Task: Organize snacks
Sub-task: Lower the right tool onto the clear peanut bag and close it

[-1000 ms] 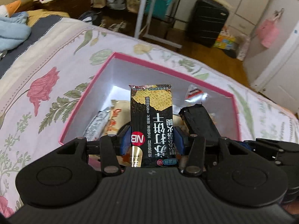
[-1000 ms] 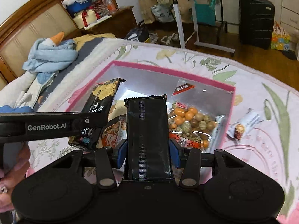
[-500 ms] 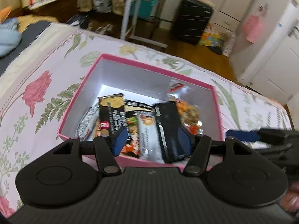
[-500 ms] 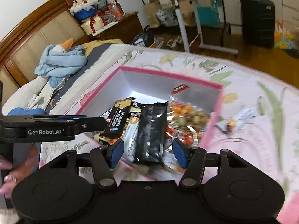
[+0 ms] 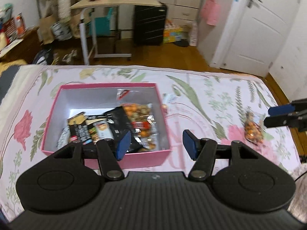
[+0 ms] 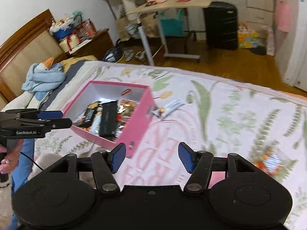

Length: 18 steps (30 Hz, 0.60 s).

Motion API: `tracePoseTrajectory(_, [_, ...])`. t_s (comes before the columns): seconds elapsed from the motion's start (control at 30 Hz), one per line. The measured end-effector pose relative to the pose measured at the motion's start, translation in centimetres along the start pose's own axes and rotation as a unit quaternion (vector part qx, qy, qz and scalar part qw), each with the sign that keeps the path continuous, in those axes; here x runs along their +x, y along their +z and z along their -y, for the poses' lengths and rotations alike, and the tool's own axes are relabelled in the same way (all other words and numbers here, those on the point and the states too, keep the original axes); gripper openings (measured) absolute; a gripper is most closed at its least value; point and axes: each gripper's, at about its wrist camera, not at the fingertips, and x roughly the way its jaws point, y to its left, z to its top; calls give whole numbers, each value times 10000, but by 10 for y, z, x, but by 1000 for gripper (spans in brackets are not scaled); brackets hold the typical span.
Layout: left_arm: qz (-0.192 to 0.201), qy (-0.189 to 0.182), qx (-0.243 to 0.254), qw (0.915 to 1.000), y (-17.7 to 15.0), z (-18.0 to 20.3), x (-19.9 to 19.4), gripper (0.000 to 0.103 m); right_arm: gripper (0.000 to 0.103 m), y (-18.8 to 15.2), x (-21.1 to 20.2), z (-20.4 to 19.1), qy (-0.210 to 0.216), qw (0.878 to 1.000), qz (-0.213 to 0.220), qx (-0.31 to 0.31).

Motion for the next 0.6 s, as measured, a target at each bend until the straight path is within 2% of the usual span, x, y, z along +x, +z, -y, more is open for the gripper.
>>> tracePoseTrajectory(0.17, [-126, -272, 259, 9992, -6, 34, 10, 59, 67, -24, -17, 46, -245, 9986, 29, 459])
tracePoseTrajectory(0.37, [-381, -769, 542, 9948, -16, 85, 44, 59, 72, -46, 0, 105, -520, 9908, -182, 1233])
tracePoseTrajectory(0.43, [-419, -957, 606, 9927, -19, 104, 60, 59, 72, -53, 15, 131, -607, 9834, -326, 1677])
tracePoseTrajectory(0.6, [-454, -1326, 752, 9873, -24, 152, 107, 59, 76, -73, 47, 192, -718, 9554, -614, 2796])
